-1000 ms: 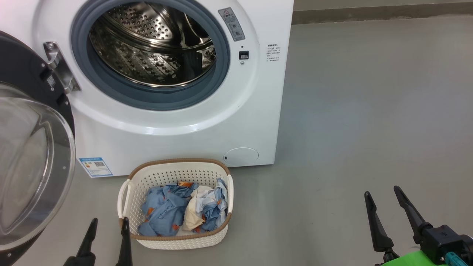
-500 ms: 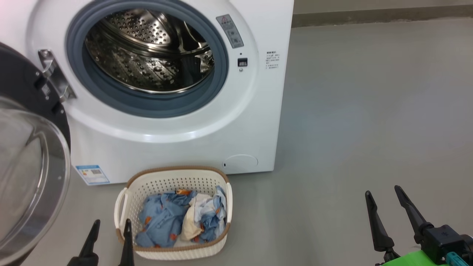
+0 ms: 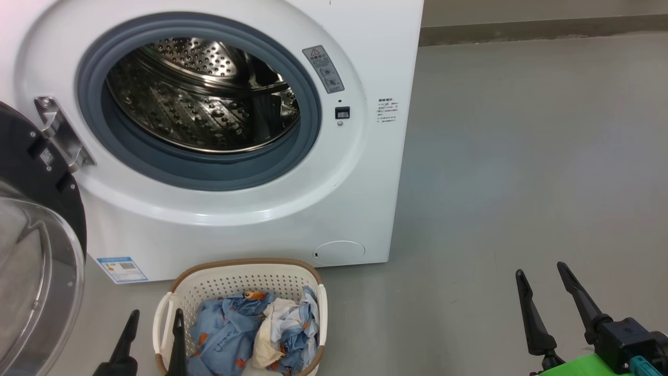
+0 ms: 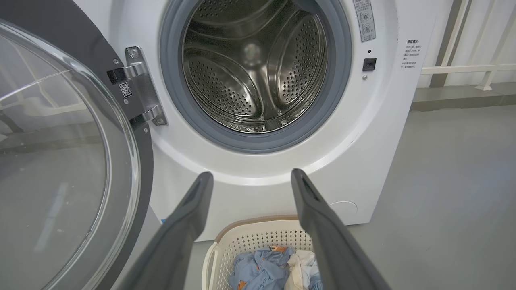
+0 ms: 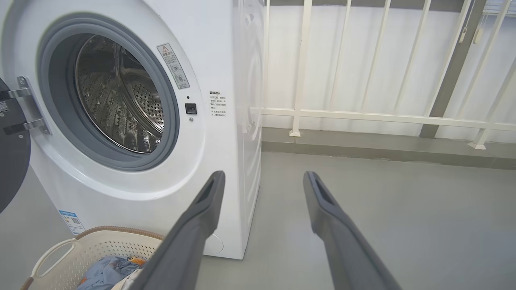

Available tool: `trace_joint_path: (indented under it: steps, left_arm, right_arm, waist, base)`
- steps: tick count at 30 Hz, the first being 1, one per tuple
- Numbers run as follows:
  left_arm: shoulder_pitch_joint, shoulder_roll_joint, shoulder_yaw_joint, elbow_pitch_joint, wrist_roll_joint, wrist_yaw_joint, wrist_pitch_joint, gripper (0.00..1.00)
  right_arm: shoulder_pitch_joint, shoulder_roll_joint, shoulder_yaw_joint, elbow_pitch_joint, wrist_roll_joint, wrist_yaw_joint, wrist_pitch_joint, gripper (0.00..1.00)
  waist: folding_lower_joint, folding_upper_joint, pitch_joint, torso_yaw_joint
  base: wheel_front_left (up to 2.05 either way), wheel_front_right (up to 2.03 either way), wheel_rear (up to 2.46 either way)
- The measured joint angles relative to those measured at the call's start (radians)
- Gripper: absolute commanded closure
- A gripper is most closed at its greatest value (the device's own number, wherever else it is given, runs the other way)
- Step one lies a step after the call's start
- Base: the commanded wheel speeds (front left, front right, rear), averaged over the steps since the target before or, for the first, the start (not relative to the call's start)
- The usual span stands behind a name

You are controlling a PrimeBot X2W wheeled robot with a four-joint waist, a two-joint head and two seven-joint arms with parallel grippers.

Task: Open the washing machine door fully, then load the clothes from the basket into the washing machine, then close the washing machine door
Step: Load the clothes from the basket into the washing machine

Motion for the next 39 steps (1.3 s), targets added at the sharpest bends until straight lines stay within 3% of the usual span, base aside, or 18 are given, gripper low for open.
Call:
trace_joint_path:
  steps: [28,32,39]
  left_arm:
    - [-0.021,0.006,-0.038,0.001,-0.001,0.017,-0.002,0.00]
    - [-0.090,-0.002,-0.080,0.075,-0.009,-0.028,0.001,0.00]
    - [-0.256,-0.033,-0.146,0.324,-0.056,-0.082,0.029,0.00]
  right_arm:
    - [-0.004,0.004,-0.001,-0.002,0.000,0.000,0.000,0.00]
    - [-0.008,0.004,0.000,-0.007,0.000,0.000,0.000,0.00]
    - [-0.075,0.001,0.013,-0.021,0.004,0.000,0.000,0.00]
  waist:
    - [0.0000,0.0000,0.029,-0.001]
    - [0.0000,0.0000,0.060,0.003]
    - [0.0001,0.0000,0.129,0.008]
  base:
    - [0.00,0.00,0.00]
    - [0.00,0.00,0.00]
    - [0.00,0.00,0.00]
